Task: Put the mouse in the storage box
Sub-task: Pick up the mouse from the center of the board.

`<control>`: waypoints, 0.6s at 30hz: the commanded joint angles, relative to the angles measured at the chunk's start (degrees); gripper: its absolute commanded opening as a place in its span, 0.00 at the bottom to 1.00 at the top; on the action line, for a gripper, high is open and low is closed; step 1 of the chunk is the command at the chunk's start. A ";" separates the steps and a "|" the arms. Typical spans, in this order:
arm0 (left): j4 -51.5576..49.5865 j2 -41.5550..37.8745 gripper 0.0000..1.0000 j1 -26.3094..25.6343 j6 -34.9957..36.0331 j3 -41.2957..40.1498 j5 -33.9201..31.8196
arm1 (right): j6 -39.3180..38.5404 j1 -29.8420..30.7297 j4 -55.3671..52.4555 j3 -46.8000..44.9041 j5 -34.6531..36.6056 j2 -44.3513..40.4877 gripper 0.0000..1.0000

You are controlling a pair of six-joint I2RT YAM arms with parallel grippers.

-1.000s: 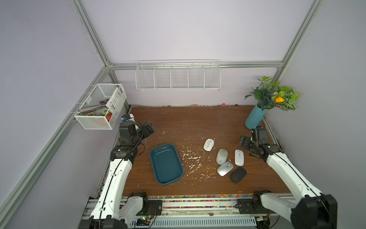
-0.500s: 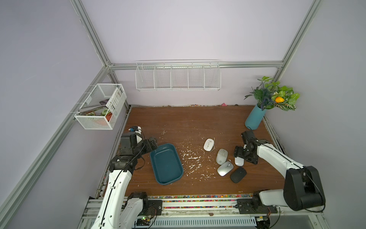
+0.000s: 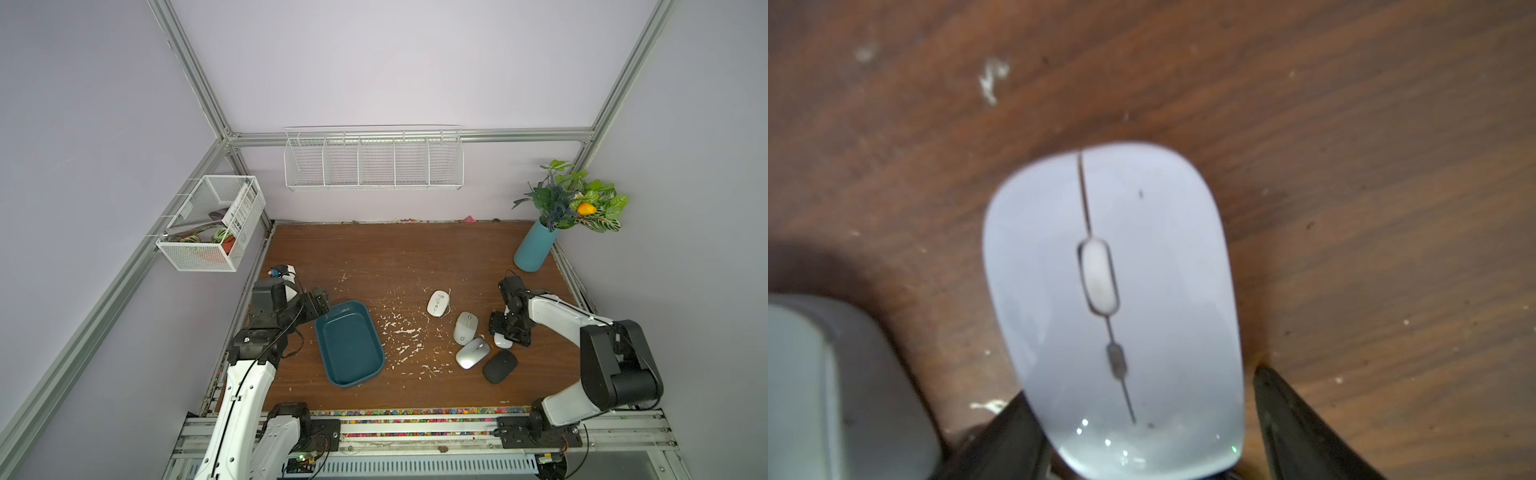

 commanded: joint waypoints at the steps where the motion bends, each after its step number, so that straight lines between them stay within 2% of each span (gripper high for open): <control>1: 0.24 0.04 0.92 0.24 0.74 -0.59 -1.06 | -0.28 0.15 0.27 0.04 0.25 1.74 0.72; 4: 0.20 0.48 0.91 0.24 0.69 -0.51 -1.13 | -0.37 0.16 0.35 0.15 0.38 2.00 0.68; 6: -0.02 0.75 0.92 0.24 0.69 -0.41 -1.19 | -0.55 0.13 0.89 -0.07 -0.12 1.90 0.55; 10: -0.12 0.66 0.92 0.24 0.53 -0.42 -1.13 | -0.20 0.14 2.02 -0.21 -0.81 2.14 0.39; 18: 0.19 0.75 0.92 0.24 0.45 -0.37 0.43 | -0.17 0.88 -0.09 2.20 0.30 -2.04 0.35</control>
